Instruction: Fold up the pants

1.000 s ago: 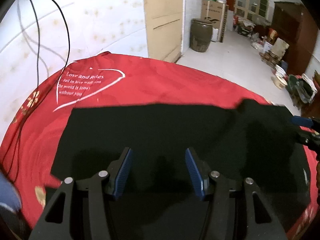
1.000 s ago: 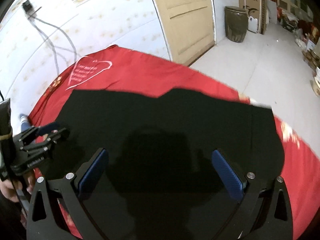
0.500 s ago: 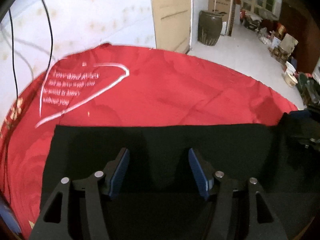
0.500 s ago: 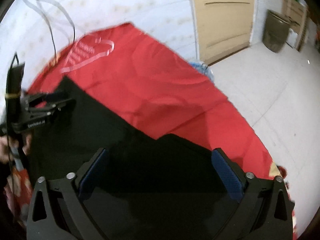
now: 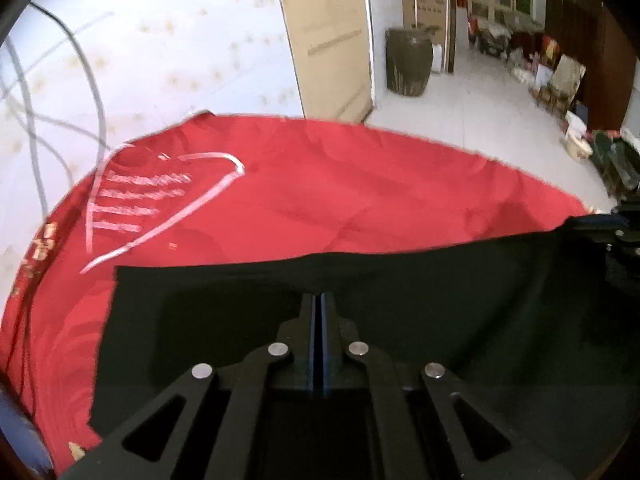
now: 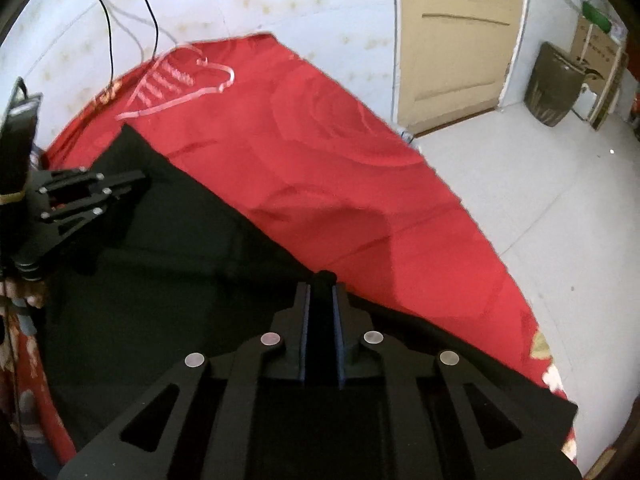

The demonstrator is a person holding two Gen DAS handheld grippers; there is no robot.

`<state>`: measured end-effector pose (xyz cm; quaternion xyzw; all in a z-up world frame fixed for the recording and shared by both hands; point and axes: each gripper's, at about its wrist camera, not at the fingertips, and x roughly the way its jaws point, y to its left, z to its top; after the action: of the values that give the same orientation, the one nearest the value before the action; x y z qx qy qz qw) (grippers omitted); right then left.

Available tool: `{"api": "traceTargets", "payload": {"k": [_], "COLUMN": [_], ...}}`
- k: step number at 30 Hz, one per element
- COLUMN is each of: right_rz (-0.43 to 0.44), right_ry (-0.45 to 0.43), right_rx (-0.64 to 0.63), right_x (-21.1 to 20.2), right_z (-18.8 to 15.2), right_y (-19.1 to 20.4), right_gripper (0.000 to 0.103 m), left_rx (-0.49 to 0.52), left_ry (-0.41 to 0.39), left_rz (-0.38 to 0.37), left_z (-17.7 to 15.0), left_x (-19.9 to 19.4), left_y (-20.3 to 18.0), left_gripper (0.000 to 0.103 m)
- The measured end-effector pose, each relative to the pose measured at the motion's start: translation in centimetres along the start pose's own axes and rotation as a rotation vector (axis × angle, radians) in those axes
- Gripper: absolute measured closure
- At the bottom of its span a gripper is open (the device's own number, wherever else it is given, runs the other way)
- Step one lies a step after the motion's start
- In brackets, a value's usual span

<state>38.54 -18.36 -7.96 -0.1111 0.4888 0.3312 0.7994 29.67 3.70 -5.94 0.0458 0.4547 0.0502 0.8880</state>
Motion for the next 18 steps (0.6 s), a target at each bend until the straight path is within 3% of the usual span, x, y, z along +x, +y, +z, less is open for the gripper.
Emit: {"api": "traceTargets", "payload": {"k": [5, 9, 12, 14, 18], "right_rz": [0.005, -0.003, -0.012, 0.013, 0.034], "right_ry": [-0.107, -0.119, -0.065, 0.019, 0.156], "right_rx": [-0.004, 0.047, 0.148, 0.267, 0.383], "right_x": [-6.8, -11.9, -12.9, -12.3, -10.3], "right_z": [-1.8, -7.5, -12.1, -15.8, -20.1], "right_y": [3.4, 7.5, 9.6, 10.7, 12.8], "right_gripper": [0.094, 0.094, 0.096, 0.103, 0.103], "left_rx": [-0.079, -0.115, -0.146, -0.166, -0.188], "left_ry": [-0.112, -0.145, -0.095, -0.038, 0.077], "left_rz": [-0.034, -0.061, -0.079, -0.09, -0.076], "left_z": [-1.8, -6.2, -10.8, -13.5, -18.0], "left_x": [-7.3, -12.8, -14.8, -14.6, -13.5], "left_y": [1.7, 1.6, 1.4, 1.8, 2.3], "left_gripper": [0.1, 0.1, 0.1, 0.1, 0.102]}}
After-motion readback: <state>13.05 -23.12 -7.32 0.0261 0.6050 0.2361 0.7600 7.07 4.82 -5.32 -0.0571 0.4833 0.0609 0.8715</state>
